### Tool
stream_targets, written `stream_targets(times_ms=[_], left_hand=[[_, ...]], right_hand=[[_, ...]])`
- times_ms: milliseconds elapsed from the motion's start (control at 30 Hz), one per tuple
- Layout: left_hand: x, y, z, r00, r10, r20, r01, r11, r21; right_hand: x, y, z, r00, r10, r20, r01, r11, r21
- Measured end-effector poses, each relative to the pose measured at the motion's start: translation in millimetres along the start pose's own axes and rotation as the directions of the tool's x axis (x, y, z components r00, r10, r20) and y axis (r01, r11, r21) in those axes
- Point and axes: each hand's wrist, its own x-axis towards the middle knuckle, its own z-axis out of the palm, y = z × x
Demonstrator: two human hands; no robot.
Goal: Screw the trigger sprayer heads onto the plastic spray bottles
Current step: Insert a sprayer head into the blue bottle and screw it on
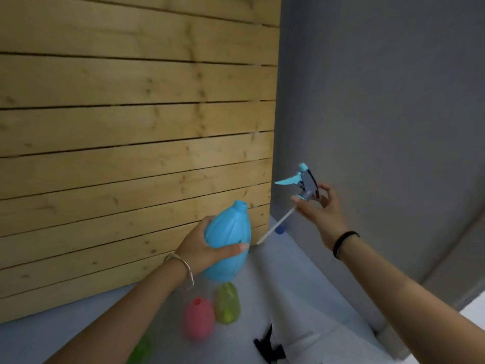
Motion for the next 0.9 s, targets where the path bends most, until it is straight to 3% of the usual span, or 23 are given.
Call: stream_targets(times_ms=[200,500,633,767,900], left_hand=[[-63.4,37.1,-5.9,0.999,0.010,-0.042,-0.011,0.999,-0.033],[-119.4,41.9,-6.3,0.998,0.023,-0.057,-0.024,1.000,-0.019],[-129.1,39.0,-7.4,0.998,0.035,-0.053,-0.035,0.999,0.008],[-134.2,42.3,1.2,0.998,0.061,-0.017,-0.061,0.998,0.029],[-133.4,45.5,6.1,0.998,0.065,-0.016,-0.065,0.998,0.017]], right_hand=[[-47.4,-88.5,11.4,0.988,-0.155,-0.027,0.157,0.982,0.104],[-109.9,-126.2,25.3,0.960,-0.227,-0.164,0.262,0.934,0.244],[-128.0,-120.8,24.7,0.970,-0.240,-0.041,0.244,0.956,0.163],[-144.3,-108.2,36.3,0.956,-0.178,0.233,0.182,0.983,0.002],[-150.7,-103.2,41.1,0.918,-0.102,0.383,0.108,0.994,0.004]])
